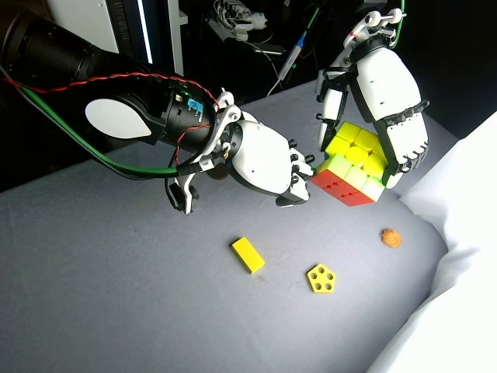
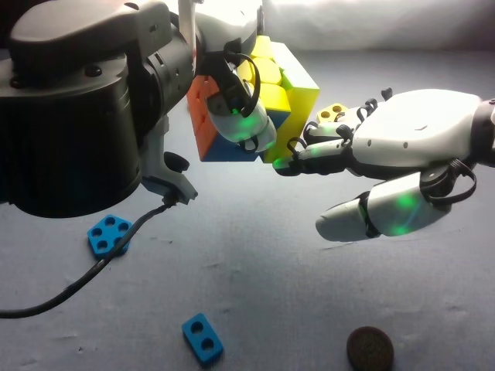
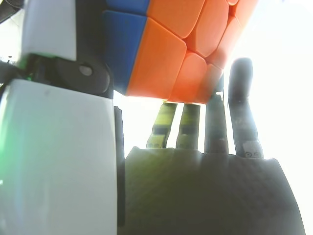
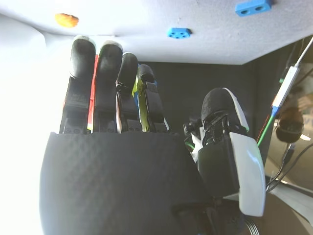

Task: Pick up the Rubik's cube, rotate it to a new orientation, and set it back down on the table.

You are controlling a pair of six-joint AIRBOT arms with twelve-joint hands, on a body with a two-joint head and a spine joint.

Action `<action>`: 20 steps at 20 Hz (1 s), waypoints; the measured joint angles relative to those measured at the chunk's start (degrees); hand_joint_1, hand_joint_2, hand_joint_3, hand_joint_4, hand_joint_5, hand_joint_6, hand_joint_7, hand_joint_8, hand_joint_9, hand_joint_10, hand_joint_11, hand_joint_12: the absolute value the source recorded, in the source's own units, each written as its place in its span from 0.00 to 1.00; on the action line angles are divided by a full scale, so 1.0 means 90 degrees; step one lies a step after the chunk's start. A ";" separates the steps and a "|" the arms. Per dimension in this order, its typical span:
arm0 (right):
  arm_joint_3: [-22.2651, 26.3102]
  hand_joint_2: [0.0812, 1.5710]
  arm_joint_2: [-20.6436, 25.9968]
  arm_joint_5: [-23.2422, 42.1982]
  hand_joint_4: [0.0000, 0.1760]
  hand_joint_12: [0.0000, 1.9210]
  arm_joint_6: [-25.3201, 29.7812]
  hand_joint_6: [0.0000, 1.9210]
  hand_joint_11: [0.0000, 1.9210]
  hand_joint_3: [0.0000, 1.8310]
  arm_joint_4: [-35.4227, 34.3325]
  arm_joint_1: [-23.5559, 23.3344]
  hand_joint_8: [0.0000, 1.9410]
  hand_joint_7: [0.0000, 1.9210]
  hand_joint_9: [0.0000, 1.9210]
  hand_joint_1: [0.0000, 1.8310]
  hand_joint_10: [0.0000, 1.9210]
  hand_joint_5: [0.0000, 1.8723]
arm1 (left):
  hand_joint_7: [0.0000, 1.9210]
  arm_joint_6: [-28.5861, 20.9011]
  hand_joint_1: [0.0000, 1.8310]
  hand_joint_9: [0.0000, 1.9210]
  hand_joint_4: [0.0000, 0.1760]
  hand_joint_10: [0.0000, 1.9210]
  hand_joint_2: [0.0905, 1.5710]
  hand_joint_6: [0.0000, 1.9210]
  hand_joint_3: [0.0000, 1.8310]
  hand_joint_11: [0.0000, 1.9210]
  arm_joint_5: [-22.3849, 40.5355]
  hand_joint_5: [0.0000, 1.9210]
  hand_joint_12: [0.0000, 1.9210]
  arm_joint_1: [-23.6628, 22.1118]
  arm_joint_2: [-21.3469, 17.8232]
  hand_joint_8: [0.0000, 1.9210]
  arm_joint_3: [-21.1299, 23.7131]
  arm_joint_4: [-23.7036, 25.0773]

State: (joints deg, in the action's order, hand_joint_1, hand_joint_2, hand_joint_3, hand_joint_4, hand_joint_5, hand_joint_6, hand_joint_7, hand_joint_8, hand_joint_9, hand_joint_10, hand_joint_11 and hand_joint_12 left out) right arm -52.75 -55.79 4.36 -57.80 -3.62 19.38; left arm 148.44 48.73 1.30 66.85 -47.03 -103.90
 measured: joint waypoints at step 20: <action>0.0903 0.80 0.1202 -0.0493 0.00 1.00 0.0080 0.00 0.08 0.00 -0.0007 -0.0015 0.77 0.20 0.16 0.00 1.00 0.03 | 0.12 -0.0372 0.61 0.13 0.00 0.82 0.72 0.78 0.00 0.08 -0.0121 0.11 0.92 -0.0005 -0.0027 0.80 0.0228 -0.0313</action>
State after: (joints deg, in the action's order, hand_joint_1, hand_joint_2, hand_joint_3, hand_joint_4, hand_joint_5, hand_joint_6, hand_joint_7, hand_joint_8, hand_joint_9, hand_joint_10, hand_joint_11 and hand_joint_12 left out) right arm -44.62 -44.97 -0.08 -57.08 -3.68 19.25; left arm 145.10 47.64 1.26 66.61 -44.97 -106.72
